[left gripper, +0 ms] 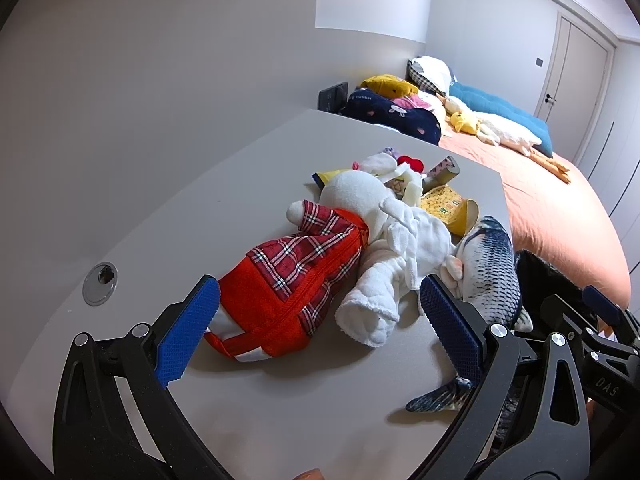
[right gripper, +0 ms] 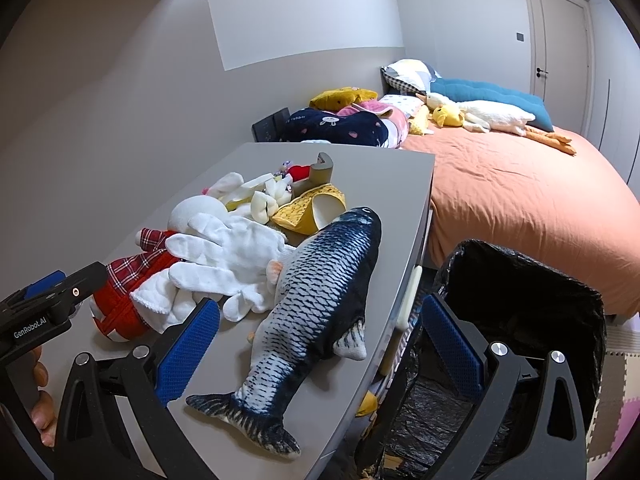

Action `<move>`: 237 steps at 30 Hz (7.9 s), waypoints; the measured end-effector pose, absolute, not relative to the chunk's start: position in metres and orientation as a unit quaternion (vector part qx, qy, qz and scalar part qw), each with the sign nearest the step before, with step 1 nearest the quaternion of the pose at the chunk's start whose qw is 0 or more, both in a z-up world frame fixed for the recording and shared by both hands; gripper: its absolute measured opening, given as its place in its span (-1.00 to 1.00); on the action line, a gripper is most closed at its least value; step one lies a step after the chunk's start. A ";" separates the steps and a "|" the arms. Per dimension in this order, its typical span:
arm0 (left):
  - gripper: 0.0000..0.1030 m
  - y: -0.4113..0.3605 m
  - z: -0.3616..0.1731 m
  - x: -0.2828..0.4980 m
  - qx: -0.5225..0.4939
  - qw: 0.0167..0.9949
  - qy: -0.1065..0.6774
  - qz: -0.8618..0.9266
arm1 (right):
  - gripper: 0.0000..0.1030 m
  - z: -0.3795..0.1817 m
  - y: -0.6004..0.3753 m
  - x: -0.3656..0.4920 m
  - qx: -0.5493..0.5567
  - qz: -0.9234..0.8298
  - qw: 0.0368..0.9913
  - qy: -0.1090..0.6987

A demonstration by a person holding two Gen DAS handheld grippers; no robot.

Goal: Collect trash
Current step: 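Move both grippers toward the toys on the desk, then grasp the red plaid doll with the left gripper while the right gripper grasps the fish plush, then carry the doll and fish over the black bin and open both grippers, then move both grippers back over the white gloves and towel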

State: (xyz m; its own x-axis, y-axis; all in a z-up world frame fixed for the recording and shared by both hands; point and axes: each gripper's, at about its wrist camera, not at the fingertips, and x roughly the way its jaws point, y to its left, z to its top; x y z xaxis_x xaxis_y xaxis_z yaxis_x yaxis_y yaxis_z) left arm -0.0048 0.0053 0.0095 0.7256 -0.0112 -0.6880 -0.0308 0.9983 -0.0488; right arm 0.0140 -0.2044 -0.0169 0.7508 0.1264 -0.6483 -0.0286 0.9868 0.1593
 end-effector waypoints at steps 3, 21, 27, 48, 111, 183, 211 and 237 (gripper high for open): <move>0.88 0.005 0.009 -0.004 -0.027 0.928 0.371 0.005 | 0.95 -0.017 -0.204 0.014 0.069 0.041 0.933 0.351; 0.88 0.003 0.006 -0.002 -0.027 0.926 0.377 0.000 | 0.95 -0.018 -0.207 0.013 0.067 0.040 0.933 0.352; 0.88 0.002 0.004 -0.001 -0.023 0.925 0.379 -0.001 | 0.95 -0.019 -0.207 0.012 0.063 0.041 0.933 0.351; 0.88 0.034 -0.019 0.030 -0.058 0.908 0.416 -0.005 | 0.95 -0.040 -0.204 0.045 0.073 0.063 0.919 0.383; -0.71 0.035 0.050 0.016 -0.021 0.957 0.286 0.035 | -0.52 0.010 -0.222 0.043 0.067 0.091 0.949 0.296; 0.88 -0.249 -0.001 0.011 0.081 0.912 0.338 -0.216 | 0.59 0.022 -0.460 -0.064 0.170 -0.133 0.948 0.233; 0.88 -0.130 0.005 0.027 0.048 0.933 0.330 -0.136 | 0.59 0.006 -0.350 -0.002 0.099 -0.053 0.951 0.289; 0.88 -0.015 -0.003 0.067 -0.010 0.936 0.351 -0.031 | 0.59 -0.032 -0.233 0.061 0.050 0.046 0.933 0.353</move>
